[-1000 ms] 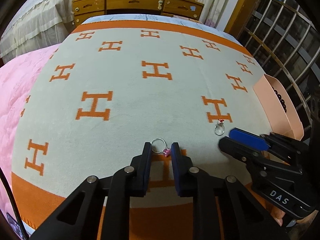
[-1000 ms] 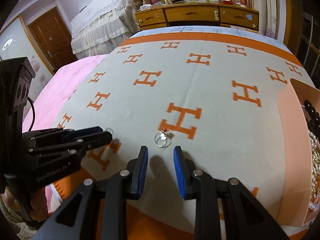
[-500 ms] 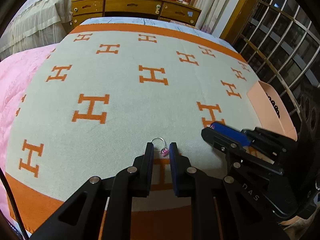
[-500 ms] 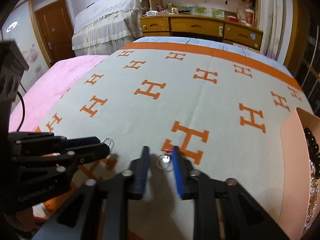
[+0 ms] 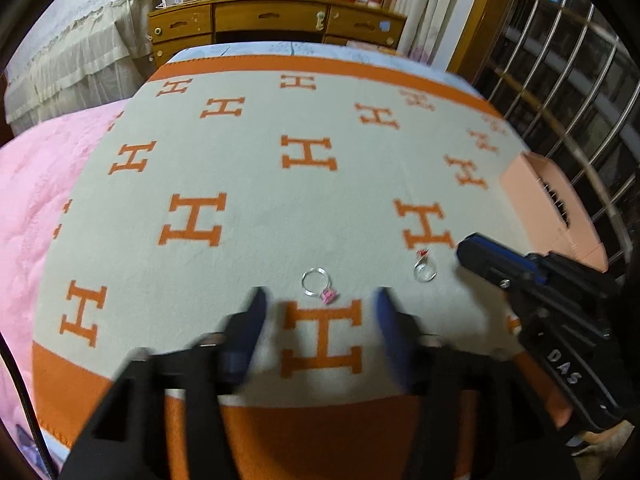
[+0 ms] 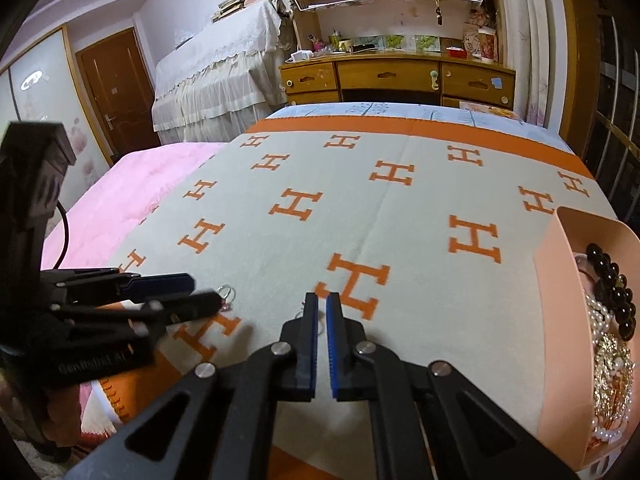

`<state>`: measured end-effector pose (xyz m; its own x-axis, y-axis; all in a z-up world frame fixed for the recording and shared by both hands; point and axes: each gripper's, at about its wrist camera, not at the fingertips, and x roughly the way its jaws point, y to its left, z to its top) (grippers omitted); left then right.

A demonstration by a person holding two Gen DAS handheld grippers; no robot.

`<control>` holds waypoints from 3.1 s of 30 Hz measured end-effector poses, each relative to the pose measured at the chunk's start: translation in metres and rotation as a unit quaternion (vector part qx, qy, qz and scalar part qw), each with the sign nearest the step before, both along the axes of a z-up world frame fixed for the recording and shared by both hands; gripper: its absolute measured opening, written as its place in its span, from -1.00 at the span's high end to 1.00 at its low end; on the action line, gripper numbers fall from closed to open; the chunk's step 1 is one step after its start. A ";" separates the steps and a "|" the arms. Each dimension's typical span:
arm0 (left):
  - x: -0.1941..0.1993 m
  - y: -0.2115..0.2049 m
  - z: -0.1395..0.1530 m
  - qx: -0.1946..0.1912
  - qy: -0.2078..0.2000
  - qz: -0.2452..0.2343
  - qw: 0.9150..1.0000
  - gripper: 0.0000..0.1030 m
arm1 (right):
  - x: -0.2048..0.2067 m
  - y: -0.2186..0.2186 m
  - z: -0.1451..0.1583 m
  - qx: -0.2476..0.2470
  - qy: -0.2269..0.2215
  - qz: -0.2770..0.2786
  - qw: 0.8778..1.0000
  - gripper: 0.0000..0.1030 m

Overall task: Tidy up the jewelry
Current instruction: 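Grasp the pink-stone ring with the left tool while the right tool grasps the red-stone ring, then carry both rings into the pink box and open both tools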

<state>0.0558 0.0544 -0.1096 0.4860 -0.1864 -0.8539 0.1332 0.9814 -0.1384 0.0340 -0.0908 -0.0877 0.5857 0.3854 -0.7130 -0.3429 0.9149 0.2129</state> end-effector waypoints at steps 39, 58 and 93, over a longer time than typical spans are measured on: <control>0.004 0.009 -0.007 -0.040 -0.009 0.011 0.999 0.85 | 0.019 0.027 -0.019 -0.018 0.033 0.010 0.999 0.45; -0.011 -0.004 0.028 -0.052 -0.054 -0.023 0.997 0.85 | 0.002 -0.003 0.005 0.023 0.003 -0.013 1.000 0.83; 0.086 -0.271 0.068 -0.101 -0.016 -0.229 0.968 -0.13 | 0.005 -0.226 0.022 0.094 -0.002 -0.245 0.965 0.75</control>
<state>0.1414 -0.2164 -0.0415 0.3392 -0.5499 -0.7632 0.5554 0.7719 -0.3093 0.0391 -0.3165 -0.0656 0.7329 0.1834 -0.6551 0.1198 0.9131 0.3896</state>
